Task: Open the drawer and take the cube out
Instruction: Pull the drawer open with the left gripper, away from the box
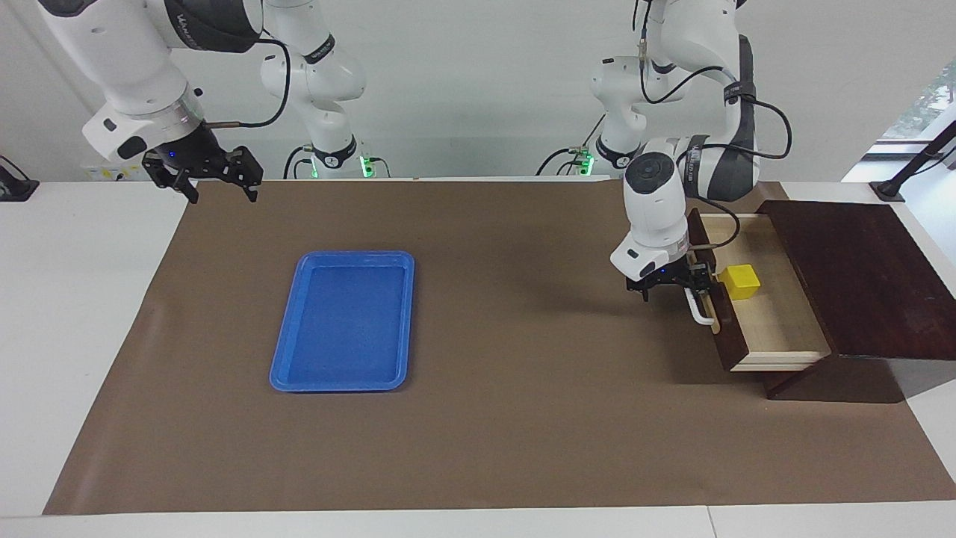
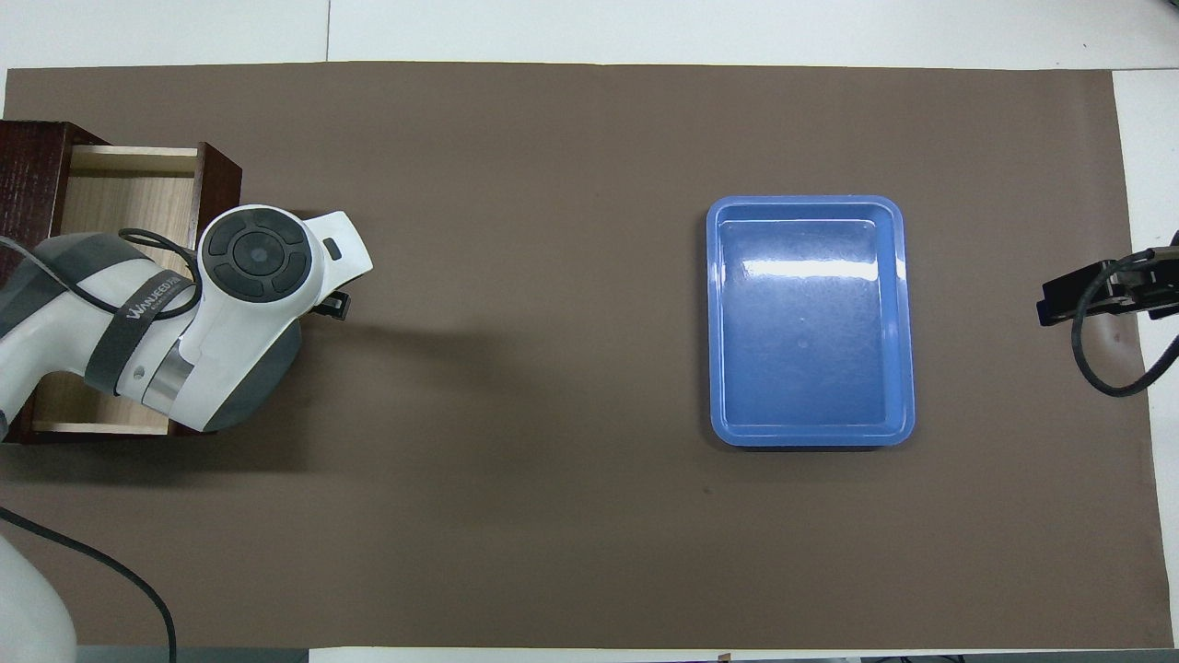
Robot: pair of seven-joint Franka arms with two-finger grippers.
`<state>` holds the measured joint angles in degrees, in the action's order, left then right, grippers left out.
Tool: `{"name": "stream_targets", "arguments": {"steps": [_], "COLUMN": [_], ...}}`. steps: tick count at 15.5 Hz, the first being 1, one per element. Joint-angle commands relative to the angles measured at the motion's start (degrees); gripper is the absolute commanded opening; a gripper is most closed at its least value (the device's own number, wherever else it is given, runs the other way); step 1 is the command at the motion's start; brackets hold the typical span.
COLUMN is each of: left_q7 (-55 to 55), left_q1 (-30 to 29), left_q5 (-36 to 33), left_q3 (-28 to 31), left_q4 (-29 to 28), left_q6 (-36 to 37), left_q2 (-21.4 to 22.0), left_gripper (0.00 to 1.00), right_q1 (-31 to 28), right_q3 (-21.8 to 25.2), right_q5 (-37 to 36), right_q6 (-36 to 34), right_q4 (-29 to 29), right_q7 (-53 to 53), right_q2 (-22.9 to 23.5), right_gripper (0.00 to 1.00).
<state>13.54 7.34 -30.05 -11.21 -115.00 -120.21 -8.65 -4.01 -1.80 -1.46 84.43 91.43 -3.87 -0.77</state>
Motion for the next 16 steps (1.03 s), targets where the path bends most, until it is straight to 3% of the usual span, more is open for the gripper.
{"name": "stream_targets", "arguments": {"steps": [1, 6, 8, 12, 16], "left_q7": [-0.45, -2.21, -1.24, 5.16, 21.11], "left_q1": [1.45, 2.06, 1.19, -4.25, -9.79], "left_q5": [2.97, 9.91, 16.57, 25.12, 26.88], "left_q3": [0.14, 0.22, 0.66, 1.81, 2.16], "left_q4": [3.71, 14.96, 18.13, 24.38, 26.06], "left_q6": [5.57, 17.8, 19.83, 23.61, 24.06], "left_q2": [0.22, -0.75, -0.14, 0.04, 0.21], "left_gripper": [1.0, 1.0, 1.0, 1.0, 1.0], "right_q1": [-0.74, -1.09, -1.09, -1.26, -1.26], "right_q3": [-0.49, -0.49, -0.49, -0.4, -0.49], "right_q5": [-0.03, -0.03, -0.03, -0.03, 0.05], "right_q6": [0.21, 0.21, 0.21, 0.21, 0.21], "right_q4": [0.77, 0.86, 0.86, 0.86, 0.86], "right_q7": [-1.75, -1.75, -1.75, -1.66, -1.49], "right_q2": [-0.81, -0.81, -0.81, -0.81, -0.81], "right_gripper": [1.0, 1.0, 1.0, 1.0, 1.0]}}
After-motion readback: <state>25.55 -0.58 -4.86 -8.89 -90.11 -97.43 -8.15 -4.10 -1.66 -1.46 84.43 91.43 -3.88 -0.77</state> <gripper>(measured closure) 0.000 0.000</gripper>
